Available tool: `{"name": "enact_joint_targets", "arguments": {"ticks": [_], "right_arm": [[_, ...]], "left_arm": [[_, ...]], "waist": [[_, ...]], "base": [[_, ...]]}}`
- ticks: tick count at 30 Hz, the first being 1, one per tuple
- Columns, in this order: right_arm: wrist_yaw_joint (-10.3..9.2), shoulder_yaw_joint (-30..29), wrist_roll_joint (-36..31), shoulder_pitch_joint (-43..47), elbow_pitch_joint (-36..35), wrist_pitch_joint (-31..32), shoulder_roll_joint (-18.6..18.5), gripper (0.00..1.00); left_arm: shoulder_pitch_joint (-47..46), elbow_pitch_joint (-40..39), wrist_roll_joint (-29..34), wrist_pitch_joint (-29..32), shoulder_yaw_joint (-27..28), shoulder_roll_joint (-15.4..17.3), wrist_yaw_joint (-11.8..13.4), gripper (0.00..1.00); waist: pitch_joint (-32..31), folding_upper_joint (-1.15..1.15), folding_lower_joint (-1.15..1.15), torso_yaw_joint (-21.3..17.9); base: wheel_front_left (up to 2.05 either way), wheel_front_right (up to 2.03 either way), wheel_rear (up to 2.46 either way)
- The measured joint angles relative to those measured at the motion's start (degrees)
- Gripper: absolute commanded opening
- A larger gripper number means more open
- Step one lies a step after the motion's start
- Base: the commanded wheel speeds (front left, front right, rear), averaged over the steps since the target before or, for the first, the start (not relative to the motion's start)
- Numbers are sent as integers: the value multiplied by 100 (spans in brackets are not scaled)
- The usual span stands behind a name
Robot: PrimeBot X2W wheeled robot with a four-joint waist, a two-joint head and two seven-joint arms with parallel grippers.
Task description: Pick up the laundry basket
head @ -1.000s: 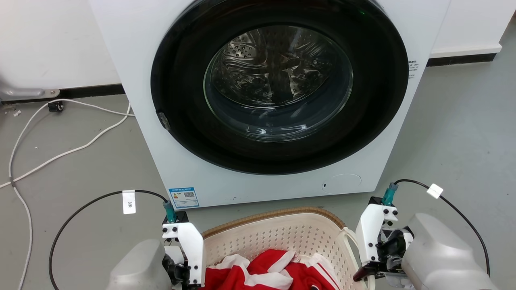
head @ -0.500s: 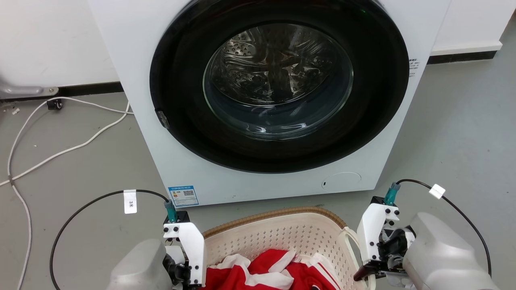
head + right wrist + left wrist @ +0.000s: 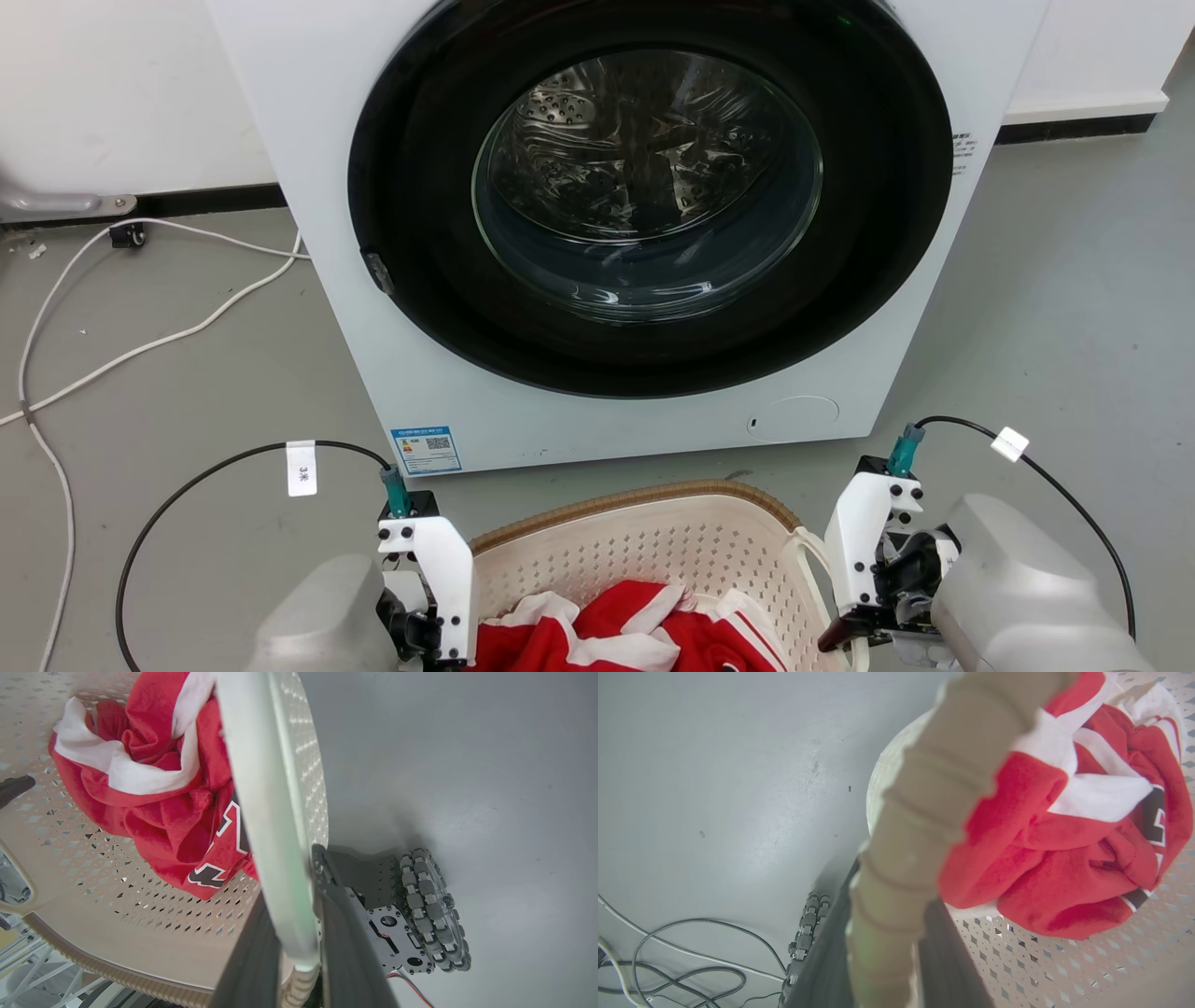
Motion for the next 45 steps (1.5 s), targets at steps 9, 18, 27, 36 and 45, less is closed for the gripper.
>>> {"name": "enact_joint_targets", "arguments": {"ticks": [9, 18, 27, 36, 45], "right_arm": [[0, 55, 8, -2, 1, -26, -1, 0], [0, 77, 9, -5, 1, -26, -2, 0], [0, 111, 52, -15, 2, -26, -7, 0], [0, 137, 86, -15, 2, -26, -9, 0], [-1, 192, 151, -15, 3, -26, -12, 0]], "left_arm": [[-3, 32, -108, 23, -88, -10, 4, 0], [-5, 52, -218, 66, -156, -10, 5, 0], [-5, 68, -310, 73, -227, -9, 5, 0], [-21, 90, -388, 73, -311, -9, 12, 0], [-23, 108, -469, 71, -367, -7, 12, 0]], "waist": [[-2, 0, 0, 15], [-2, 0, 0, 21], [-3, 0, 0, 16], [11, 0, 0, 27], [16, 0, 0, 31]], "base": [[0, 0, 0], [0, 0, 0], [0, 0, 0], [0, 0, 0], [0, 0, 0]]}}
